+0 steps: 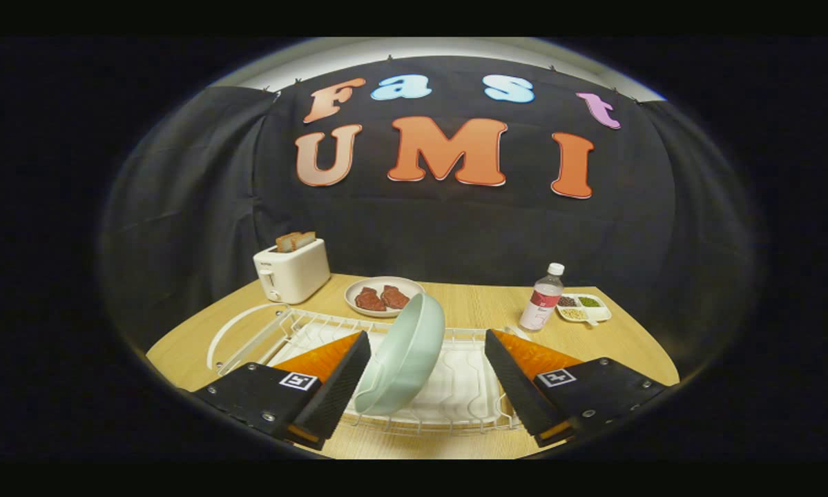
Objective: Take the plate from the dish rack, then take the spoon from the basket and place it into the plate.
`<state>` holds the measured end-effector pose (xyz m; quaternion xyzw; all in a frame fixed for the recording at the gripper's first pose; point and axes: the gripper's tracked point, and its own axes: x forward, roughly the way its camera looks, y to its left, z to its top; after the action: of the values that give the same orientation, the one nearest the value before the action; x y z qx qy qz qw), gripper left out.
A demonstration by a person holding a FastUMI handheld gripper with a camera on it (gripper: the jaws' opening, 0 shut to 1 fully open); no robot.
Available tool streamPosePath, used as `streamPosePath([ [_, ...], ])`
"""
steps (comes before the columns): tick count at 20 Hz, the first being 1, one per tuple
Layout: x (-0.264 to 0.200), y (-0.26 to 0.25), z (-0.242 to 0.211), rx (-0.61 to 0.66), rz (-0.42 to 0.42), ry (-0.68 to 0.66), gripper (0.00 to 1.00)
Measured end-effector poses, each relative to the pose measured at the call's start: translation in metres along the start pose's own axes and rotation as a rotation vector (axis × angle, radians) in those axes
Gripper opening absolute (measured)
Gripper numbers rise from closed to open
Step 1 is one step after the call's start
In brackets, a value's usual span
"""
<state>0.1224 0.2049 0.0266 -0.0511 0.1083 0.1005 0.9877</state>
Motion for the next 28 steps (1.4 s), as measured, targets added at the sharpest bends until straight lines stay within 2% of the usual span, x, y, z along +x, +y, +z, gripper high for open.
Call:
streamPosePath([
  [2,0.016,0.004,-0.01,0.009,-0.008,0.049,0.99],
  [4,0.026,0.006,-0.022,0.011,-0.021,0.096,0.93],
  [6,0.032,0.01,-0.03,0.016,-0.025,0.134,0.83],
  [7,0.035,0.012,-0.035,0.022,-0.028,0.155,0.74],
  [8,0.037,0.017,-0.04,0.023,-0.024,0.175,0.71],
  [10,0.041,0.032,-0.054,0.015,0.022,0.225,0.6],
  [12,0.042,0.03,-0.049,0.018,-0.004,0.217,0.48],
  [18,0.037,0.024,-0.034,0.054,-0.093,0.183,0.37],
  [22,0.032,0.009,-0.02,0.024,-0.168,0.133,0.3],
  [28,0.026,0.003,-0.009,0.022,-0.215,0.088,0.3],
])
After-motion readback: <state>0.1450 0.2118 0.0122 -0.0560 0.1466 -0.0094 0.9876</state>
